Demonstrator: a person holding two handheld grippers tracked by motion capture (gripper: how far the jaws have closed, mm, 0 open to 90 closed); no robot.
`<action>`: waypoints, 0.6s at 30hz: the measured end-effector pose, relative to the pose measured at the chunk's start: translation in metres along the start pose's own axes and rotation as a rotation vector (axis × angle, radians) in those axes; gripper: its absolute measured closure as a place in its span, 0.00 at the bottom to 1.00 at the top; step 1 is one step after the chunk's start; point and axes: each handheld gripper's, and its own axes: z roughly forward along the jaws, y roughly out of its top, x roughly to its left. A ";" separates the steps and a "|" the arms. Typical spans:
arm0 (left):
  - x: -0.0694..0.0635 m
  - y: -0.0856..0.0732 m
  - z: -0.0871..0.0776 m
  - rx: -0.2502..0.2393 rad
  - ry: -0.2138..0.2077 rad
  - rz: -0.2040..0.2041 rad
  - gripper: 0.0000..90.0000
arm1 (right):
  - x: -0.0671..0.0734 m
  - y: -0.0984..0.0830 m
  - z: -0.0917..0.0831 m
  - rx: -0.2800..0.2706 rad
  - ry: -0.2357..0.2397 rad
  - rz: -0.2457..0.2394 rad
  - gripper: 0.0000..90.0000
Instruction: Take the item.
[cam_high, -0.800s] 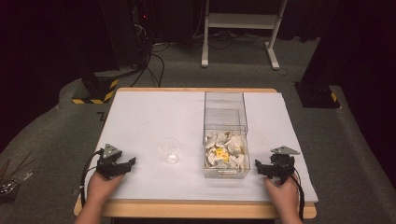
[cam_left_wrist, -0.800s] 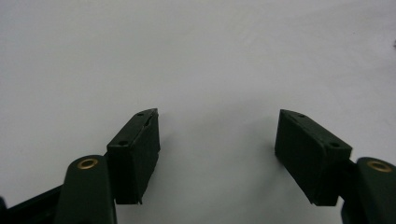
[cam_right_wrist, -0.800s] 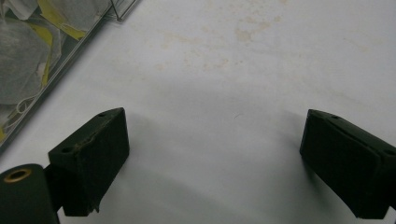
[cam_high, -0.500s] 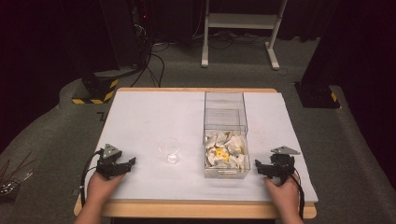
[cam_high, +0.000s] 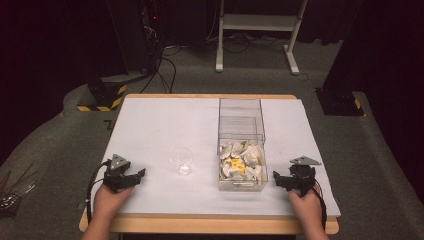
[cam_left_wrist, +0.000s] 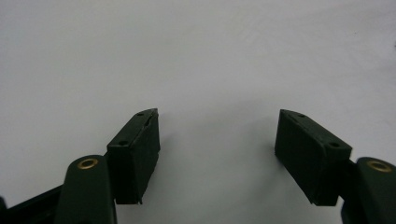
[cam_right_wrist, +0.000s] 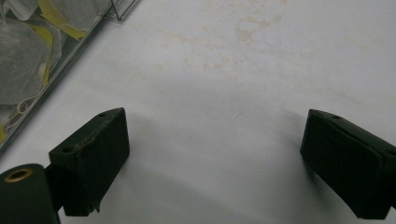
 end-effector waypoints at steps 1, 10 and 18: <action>0.000 0.000 0.000 0.002 -0.002 -0.002 0.34 | 0.000 0.000 0.000 0.000 0.001 0.002 0.08; 0.000 0.001 0.000 0.004 0.002 -0.005 0.35 | 0.000 -0.001 0.000 -0.007 0.001 0.003 0.08; -0.002 0.003 -0.005 0.000 -0.030 0.007 0.35 | 0.000 -0.001 0.000 -0.007 0.000 0.002 0.08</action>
